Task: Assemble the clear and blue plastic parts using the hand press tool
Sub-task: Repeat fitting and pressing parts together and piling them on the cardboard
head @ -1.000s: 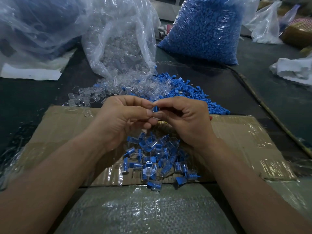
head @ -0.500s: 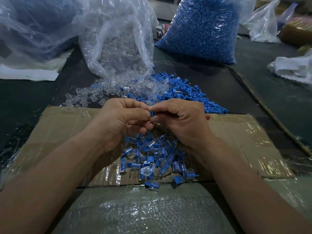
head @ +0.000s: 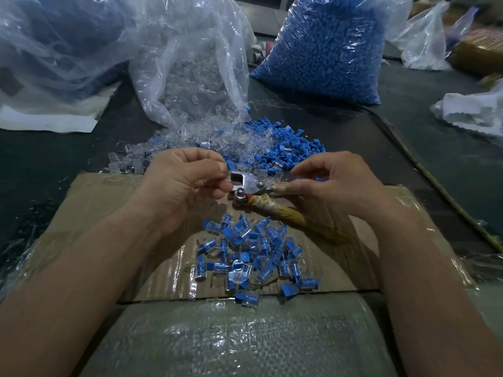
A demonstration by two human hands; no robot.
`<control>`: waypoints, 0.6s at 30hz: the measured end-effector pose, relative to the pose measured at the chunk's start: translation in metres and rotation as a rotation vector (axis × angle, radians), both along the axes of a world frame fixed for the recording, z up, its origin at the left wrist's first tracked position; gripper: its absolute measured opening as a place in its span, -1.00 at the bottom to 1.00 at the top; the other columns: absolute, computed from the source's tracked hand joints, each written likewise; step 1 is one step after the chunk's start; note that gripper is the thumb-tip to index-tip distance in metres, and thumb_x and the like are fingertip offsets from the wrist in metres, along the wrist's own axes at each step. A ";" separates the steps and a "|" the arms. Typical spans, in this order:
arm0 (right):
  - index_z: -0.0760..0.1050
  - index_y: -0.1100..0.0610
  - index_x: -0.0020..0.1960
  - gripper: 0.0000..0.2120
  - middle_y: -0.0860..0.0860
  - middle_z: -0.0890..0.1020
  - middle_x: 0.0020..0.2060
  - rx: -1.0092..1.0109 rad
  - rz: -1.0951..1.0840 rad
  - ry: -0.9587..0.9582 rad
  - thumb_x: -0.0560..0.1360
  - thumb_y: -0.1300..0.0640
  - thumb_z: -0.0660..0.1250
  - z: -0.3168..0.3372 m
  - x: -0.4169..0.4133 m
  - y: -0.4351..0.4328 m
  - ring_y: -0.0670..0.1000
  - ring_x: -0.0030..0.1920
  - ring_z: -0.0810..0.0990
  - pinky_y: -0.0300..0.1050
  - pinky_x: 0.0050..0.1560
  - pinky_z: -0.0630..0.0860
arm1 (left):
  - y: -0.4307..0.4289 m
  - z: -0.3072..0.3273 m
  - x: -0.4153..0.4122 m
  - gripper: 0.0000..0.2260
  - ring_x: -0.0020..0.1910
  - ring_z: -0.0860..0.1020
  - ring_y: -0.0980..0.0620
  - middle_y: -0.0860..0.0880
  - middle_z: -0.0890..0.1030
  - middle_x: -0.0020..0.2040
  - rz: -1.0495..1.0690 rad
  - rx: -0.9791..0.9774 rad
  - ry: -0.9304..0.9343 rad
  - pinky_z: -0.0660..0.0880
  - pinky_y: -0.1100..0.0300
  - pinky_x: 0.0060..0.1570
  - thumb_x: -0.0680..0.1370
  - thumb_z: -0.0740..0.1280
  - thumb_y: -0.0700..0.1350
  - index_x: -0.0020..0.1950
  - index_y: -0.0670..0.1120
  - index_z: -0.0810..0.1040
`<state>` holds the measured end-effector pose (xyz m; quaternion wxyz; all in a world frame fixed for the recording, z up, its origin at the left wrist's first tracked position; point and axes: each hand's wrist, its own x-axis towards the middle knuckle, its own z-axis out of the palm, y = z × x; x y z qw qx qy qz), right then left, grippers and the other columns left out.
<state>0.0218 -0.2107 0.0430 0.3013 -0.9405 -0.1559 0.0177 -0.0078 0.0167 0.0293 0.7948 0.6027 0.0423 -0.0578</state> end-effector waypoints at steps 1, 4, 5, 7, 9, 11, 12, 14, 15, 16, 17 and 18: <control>0.53 -0.16 -0.11 -0.84 -0.28 0.55 -0.23 -0.037 0.010 0.052 0.34 -0.04 0.45 0.001 0.001 -0.004 -0.41 -0.21 0.48 -0.48 -0.22 0.35 | 0.001 -0.001 0.000 -0.87 -0.49 0.56 0.06 -0.06 0.58 -0.47 0.007 -0.005 -0.002 0.47 0.34 -0.53 0.19 0.38 -0.25 -0.30 -0.19 0.53; 0.45 -0.24 -0.01 -0.66 -0.31 0.51 -0.10 -0.086 0.083 0.277 0.28 -0.07 0.48 0.003 0.000 -0.008 -0.32 -0.09 0.47 -0.34 -0.16 0.30 | 0.002 -0.002 0.001 -0.86 -0.48 0.57 0.05 -0.06 0.58 -0.46 0.017 -0.002 -0.006 0.48 0.33 -0.52 0.19 0.39 -0.24 -0.29 -0.19 0.53; 0.43 -0.25 0.06 -0.56 -0.31 0.48 -0.05 -0.115 0.112 0.316 0.25 -0.06 0.51 0.002 -0.001 -0.007 -0.29 -0.04 0.45 -0.33 -0.14 0.31 | 0.003 -0.003 0.002 -0.86 -0.48 0.57 0.05 -0.05 0.58 -0.46 0.021 -0.005 -0.010 0.48 0.33 -0.52 0.19 0.39 -0.24 -0.29 -0.19 0.53; 0.37 -0.20 0.22 -0.34 -0.29 0.41 0.01 -0.188 0.146 0.329 0.19 -0.05 0.55 0.000 -0.001 -0.006 -0.24 0.01 0.40 -0.35 -0.12 0.29 | 0.003 -0.003 0.003 -0.87 -0.48 0.58 0.05 -0.05 0.58 -0.46 0.027 -0.013 -0.018 0.47 0.33 -0.52 0.18 0.39 -0.24 -0.30 -0.18 0.53; 0.32 -0.15 0.30 -0.22 -0.23 0.37 0.04 -0.233 0.150 0.305 0.15 -0.03 0.57 -0.001 -0.001 -0.004 -0.20 0.02 0.37 -0.38 -0.12 0.26 | 0.003 -0.004 0.003 -0.86 -0.48 0.58 0.05 -0.05 0.58 -0.47 0.024 -0.012 -0.024 0.47 0.33 -0.53 0.18 0.40 -0.24 -0.30 -0.18 0.54; 0.32 -0.14 0.31 -0.21 -0.25 0.35 0.01 -0.242 0.145 0.283 0.15 -0.02 0.58 -0.001 -0.002 -0.002 -0.21 0.00 0.35 -0.39 -0.14 0.26 | 0.003 -0.005 0.003 -0.86 -0.47 0.58 0.05 -0.05 0.58 -0.46 0.018 -0.006 -0.027 0.47 0.33 -0.52 0.18 0.40 -0.24 -0.30 -0.18 0.54; 0.33 -0.14 0.30 -0.24 -0.27 0.35 -0.02 -0.250 0.145 0.268 0.17 -0.02 0.58 0.000 -0.002 -0.001 -0.22 -0.03 0.35 -0.39 -0.15 0.26 | 0.003 -0.005 0.003 -0.87 -0.47 0.58 0.05 -0.05 0.58 -0.46 0.017 -0.008 -0.027 0.47 0.33 -0.52 0.18 0.40 -0.24 -0.30 -0.17 0.54; 0.37 -0.14 0.27 -0.32 -0.24 0.37 -0.03 -0.271 0.139 0.223 0.21 0.00 0.55 0.000 -0.003 0.001 -0.22 -0.07 0.37 -0.37 -0.17 0.28 | 0.003 -0.006 0.003 -0.89 -0.47 0.58 0.04 -0.06 0.59 -0.45 0.014 -0.013 -0.023 0.48 0.33 -0.52 0.19 0.40 -0.24 -0.31 -0.16 0.55; 0.39 -0.13 0.25 -0.37 -0.21 0.40 -0.03 -0.277 0.126 0.196 0.23 0.02 0.53 0.000 -0.003 0.002 -0.21 -0.07 0.38 -0.34 -0.17 0.30 | 0.003 -0.005 0.003 -0.88 -0.46 0.58 0.05 -0.06 0.59 -0.45 0.011 -0.009 -0.021 0.48 0.33 -0.52 0.19 0.40 -0.24 -0.30 -0.17 0.55; 0.40 -0.12 0.22 -0.41 -0.18 0.42 -0.03 -0.286 0.108 0.166 0.25 0.05 0.51 0.000 -0.003 0.005 -0.19 -0.08 0.40 -0.30 -0.18 0.33 | 0.003 -0.005 0.003 -0.86 -0.46 0.58 0.05 -0.06 0.59 -0.45 0.008 -0.004 -0.019 0.48 0.33 -0.52 0.19 0.40 -0.24 -0.29 -0.17 0.54; 0.41 -0.11 0.20 -0.45 -0.16 0.43 -0.03 -0.306 0.089 0.133 0.26 0.06 0.49 -0.001 -0.004 0.007 -0.16 -0.08 0.41 -0.24 -0.17 0.35 | 0.003 -0.006 0.003 -0.85 -0.46 0.58 0.05 -0.06 0.59 -0.46 0.007 -0.003 -0.018 0.48 0.33 -0.52 0.19 0.40 -0.24 -0.27 -0.18 0.53; 0.42 -0.09 0.19 -0.49 -0.14 0.44 -0.04 -0.334 0.075 0.099 0.27 0.06 0.48 -0.002 -0.004 0.010 -0.12 -0.08 0.42 -0.19 -0.16 0.36 | 0.003 -0.005 0.003 -0.85 -0.47 0.58 0.05 -0.06 0.59 -0.46 0.007 -0.006 -0.017 0.48 0.33 -0.52 0.19 0.40 -0.24 -0.27 -0.18 0.53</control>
